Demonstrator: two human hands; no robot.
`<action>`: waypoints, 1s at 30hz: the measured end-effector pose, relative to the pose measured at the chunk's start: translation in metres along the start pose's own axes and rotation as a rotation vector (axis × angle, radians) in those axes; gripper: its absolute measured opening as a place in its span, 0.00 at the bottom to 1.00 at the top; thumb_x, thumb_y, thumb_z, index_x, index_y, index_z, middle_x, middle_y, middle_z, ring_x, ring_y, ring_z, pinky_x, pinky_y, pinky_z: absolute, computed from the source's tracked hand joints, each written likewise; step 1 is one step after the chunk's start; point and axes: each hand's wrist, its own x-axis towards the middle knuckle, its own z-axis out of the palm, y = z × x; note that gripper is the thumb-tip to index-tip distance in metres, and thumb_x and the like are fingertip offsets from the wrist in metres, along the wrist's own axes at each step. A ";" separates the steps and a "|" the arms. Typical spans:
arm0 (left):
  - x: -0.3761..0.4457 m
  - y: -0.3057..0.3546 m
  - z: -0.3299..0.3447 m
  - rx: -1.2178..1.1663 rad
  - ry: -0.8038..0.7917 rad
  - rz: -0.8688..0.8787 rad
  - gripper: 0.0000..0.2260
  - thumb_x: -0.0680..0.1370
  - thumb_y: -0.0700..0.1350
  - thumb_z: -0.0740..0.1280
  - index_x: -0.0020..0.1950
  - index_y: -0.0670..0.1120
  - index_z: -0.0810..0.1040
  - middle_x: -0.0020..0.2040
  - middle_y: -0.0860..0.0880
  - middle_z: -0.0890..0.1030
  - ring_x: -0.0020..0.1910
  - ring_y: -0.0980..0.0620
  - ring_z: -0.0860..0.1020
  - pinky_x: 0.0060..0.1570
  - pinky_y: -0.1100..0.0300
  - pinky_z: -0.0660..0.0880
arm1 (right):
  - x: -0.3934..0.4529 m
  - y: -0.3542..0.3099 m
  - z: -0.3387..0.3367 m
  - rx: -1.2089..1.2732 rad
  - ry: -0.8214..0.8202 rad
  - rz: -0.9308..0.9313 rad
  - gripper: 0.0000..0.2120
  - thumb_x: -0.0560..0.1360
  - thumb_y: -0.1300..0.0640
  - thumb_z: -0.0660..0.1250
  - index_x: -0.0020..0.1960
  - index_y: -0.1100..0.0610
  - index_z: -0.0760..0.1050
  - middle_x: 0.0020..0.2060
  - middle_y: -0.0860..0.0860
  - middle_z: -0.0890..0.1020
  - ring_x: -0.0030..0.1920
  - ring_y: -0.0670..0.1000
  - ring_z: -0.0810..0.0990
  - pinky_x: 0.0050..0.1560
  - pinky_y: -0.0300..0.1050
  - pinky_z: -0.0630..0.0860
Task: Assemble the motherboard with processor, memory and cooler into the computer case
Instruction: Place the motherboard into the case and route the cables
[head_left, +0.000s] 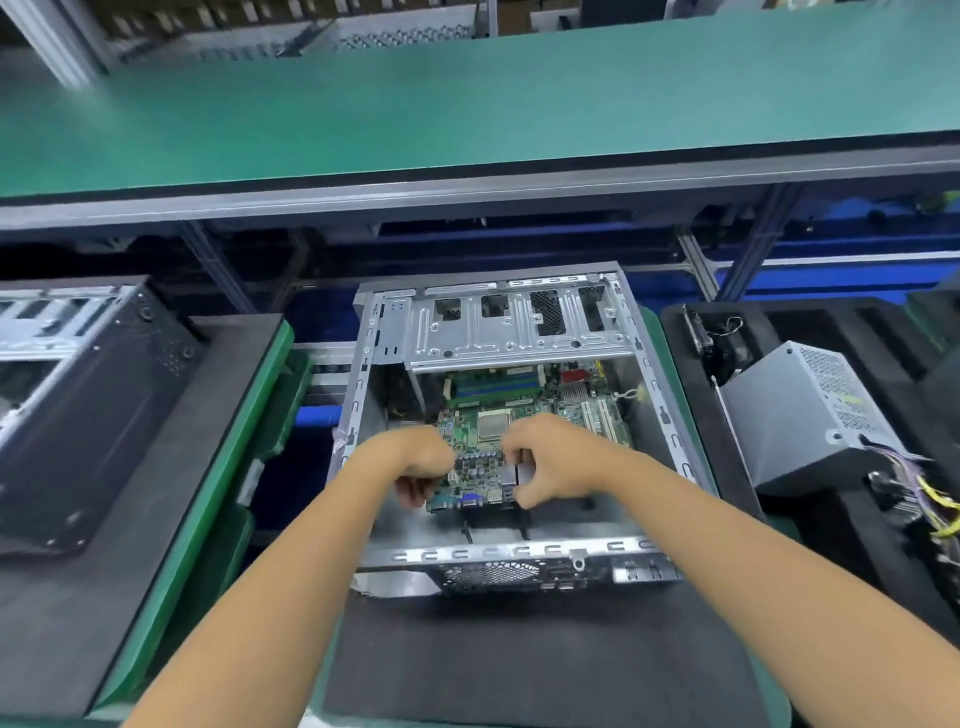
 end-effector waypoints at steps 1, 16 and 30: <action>-0.001 -0.002 0.000 0.008 -0.067 -0.017 0.13 0.76 0.37 0.55 0.34 0.37 0.75 0.25 0.44 0.78 0.20 0.49 0.75 0.22 0.63 0.72 | -0.001 0.000 -0.001 0.014 0.010 -0.003 0.12 0.64 0.59 0.74 0.36 0.55 0.70 0.38 0.57 0.76 0.36 0.51 0.70 0.37 0.46 0.71; -0.018 0.006 0.033 0.410 -0.308 0.136 0.20 0.81 0.53 0.56 0.67 0.42 0.70 0.58 0.49 0.74 0.46 0.51 0.73 0.45 0.60 0.73 | 0.006 0.009 0.001 0.209 0.271 -0.068 0.10 0.63 0.58 0.74 0.38 0.55 0.73 0.36 0.46 0.74 0.34 0.42 0.69 0.34 0.33 0.67; -0.014 0.024 0.051 0.319 -0.038 0.408 0.11 0.77 0.37 0.58 0.57 0.42 0.74 0.49 0.45 0.76 0.42 0.47 0.71 0.40 0.57 0.67 | 0.004 0.005 0.002 0.238 0.334 -0.086 0.08 0.64 0.61 0.74 0.38 0.57 0.75 0.35 0.48 0.75 0.35 0.44 0.70 0.37 0.36 0.69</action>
